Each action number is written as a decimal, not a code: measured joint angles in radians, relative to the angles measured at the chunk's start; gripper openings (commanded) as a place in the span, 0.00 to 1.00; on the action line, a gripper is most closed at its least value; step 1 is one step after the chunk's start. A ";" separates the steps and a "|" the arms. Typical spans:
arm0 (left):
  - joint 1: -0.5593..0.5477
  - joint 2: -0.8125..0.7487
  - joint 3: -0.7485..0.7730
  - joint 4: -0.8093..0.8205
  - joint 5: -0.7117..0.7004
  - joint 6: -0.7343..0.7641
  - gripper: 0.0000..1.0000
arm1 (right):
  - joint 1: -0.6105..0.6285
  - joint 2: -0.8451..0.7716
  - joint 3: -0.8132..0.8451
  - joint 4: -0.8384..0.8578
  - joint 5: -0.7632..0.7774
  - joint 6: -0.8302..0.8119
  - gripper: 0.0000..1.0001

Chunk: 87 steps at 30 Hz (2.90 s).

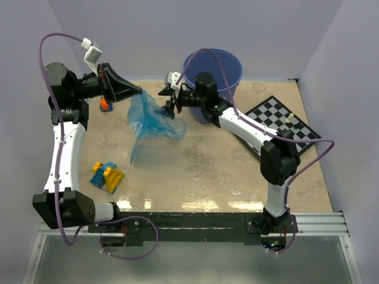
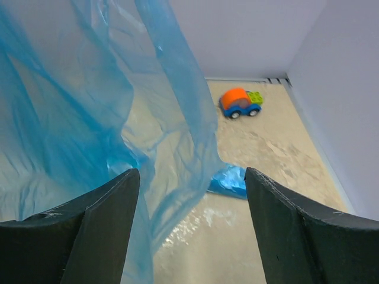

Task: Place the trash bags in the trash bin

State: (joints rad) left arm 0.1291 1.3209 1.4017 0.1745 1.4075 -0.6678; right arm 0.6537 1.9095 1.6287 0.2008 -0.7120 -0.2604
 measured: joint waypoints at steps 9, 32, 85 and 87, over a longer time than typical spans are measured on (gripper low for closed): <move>-0.021 0.009 0.068 -0.004 0.063 -0.024 0.00 | 0.055 0.045 0.023 0.095 -0.024 0.104 0.43; 0.083 0.018 -0.040 -0.130 -0.201 0.236 0.81 | 0.003 -0.182 -0.017 0.058 0.576 0.305 0.00; -0.398 -0.058 -0.616 0.019 -1.282 0.163 0.59 | 0.120 0.021 0.206 -0.006 1.062 0.594 0.00; -0.398 -0.058 -0.617 0.027 -1.277 0.161 0.54 | 0.116 0.021 0.206 -0.006 1.062 0.602 0.00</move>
State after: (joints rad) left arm -0.2687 1.2625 0.7845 0.2020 0.1303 -0.5064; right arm 0.7700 1.9308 1.8343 0.1947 0.3500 0.3412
